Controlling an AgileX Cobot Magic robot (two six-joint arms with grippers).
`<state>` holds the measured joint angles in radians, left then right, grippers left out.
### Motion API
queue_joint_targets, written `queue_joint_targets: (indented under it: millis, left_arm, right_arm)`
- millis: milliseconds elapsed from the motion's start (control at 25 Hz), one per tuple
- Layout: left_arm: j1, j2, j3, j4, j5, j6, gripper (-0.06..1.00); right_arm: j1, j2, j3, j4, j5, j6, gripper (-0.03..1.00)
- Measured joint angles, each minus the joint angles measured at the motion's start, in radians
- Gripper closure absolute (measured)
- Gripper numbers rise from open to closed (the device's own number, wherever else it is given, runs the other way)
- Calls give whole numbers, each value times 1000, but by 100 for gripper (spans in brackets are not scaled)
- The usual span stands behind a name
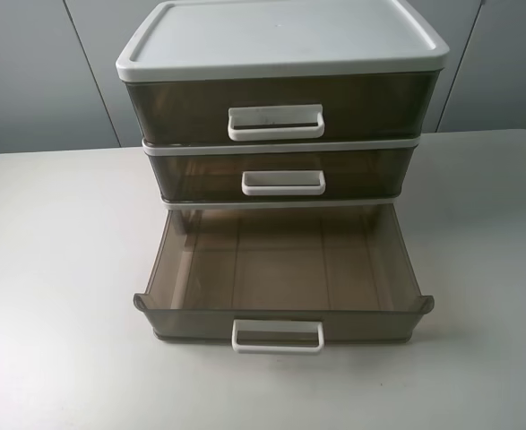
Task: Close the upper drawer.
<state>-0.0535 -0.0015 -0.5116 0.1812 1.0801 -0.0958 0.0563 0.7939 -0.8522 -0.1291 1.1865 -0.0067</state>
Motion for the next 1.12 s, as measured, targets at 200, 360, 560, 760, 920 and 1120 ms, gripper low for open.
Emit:
queue_joint_targets:
  millis: [200,360,560,760,920,1120]
  left_arm:
    - [0,0,0,0,0,0,20]
    - [0,0,0,0,0,0,20]
    - [0,0,0,0,0,0,20]
    - [0,0,0,0,0,0,20]
    - [0,0,0,0,0,0,20]
    - [0,0,0,0,0,0,20]
  right_arm:
    - [0,-184,20,50,2,25,30]
    - [-2,-271,41,65,2,32,30]
    - [-70,-432,160,106,-41,34,30]
    - [-109,-586,261,137,-53,34,30]
    - [-111,-679,317,140,-83,34,30]
    - [-111,-722,340,140,-87,32,30]
